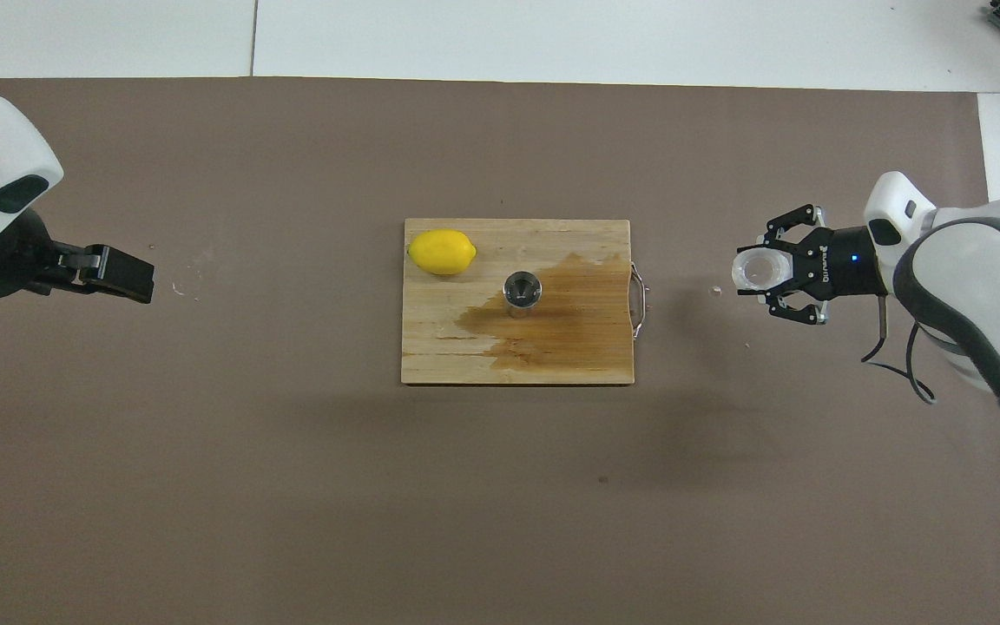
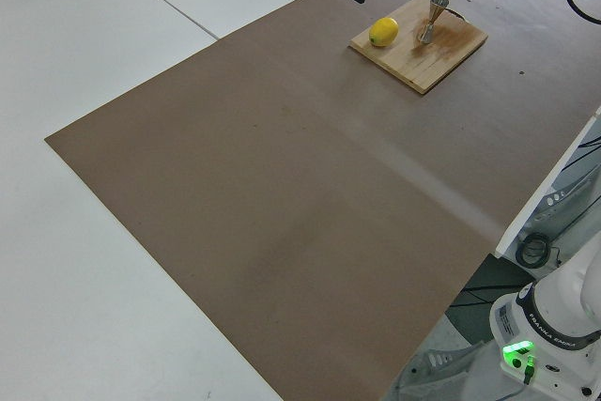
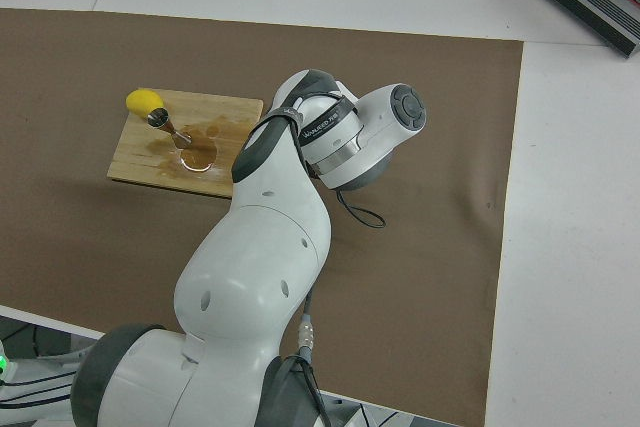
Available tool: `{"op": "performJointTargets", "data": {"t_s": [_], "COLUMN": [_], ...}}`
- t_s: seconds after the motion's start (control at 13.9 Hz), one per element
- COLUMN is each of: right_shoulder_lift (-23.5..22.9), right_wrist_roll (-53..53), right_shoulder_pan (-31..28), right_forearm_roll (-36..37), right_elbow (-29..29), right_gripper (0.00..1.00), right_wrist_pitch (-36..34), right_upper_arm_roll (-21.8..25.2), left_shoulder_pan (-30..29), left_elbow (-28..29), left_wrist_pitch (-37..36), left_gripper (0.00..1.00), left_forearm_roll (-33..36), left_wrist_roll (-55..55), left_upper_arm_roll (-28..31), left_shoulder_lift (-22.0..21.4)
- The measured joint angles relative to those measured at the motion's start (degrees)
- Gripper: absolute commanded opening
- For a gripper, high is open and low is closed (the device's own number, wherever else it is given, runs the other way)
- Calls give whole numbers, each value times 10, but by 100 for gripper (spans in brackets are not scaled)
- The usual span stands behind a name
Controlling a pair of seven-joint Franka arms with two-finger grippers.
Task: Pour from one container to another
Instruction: 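Carry the white cup with the right gripper back to its spot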
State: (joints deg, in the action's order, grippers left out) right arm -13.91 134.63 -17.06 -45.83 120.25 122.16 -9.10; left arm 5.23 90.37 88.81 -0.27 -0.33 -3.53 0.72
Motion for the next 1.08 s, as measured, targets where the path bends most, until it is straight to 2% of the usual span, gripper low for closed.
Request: {"op": "performJointTargets", "data": {"t_s": [0.14,0.22,0.29,0.36,0.72,1.08], "right_shoulder_lift": [-27,-39,-47,-49,-31,64], "right_wrist_roll": [45,62,71,74,53,-199], "right_shoulder_pan": [-7,-12,-15,-17,-18,8], "right_forearm_roll": [-30,-40,-45,-46,-42,80], "right_elbow": [4,3,3,2,-21,-25], "right_gripper": [3,15,97,100,100,100], "right_wrist_pitch": [0,0,0,0,-6,-37], "right_upper_arm_roll": [0,0,0,0,-1,-3], "left_shoulder_pan": [0,0,0,0,0,0], "left_elbow": [0,0,0,0,0,0], "left_wrist_pitch": [0,0,0,0,0,0], "left_gripper": [100,100,100,100,100,100], "left_forearm_roll": [0,0,0,0,0,0], "left_wrist_roll": [0,0,0,0,0,0], "left_upper_arm_roll": [0,0,0,0,0,0], "left_shoulder_lift": [0,0,0,0,0,0]}}
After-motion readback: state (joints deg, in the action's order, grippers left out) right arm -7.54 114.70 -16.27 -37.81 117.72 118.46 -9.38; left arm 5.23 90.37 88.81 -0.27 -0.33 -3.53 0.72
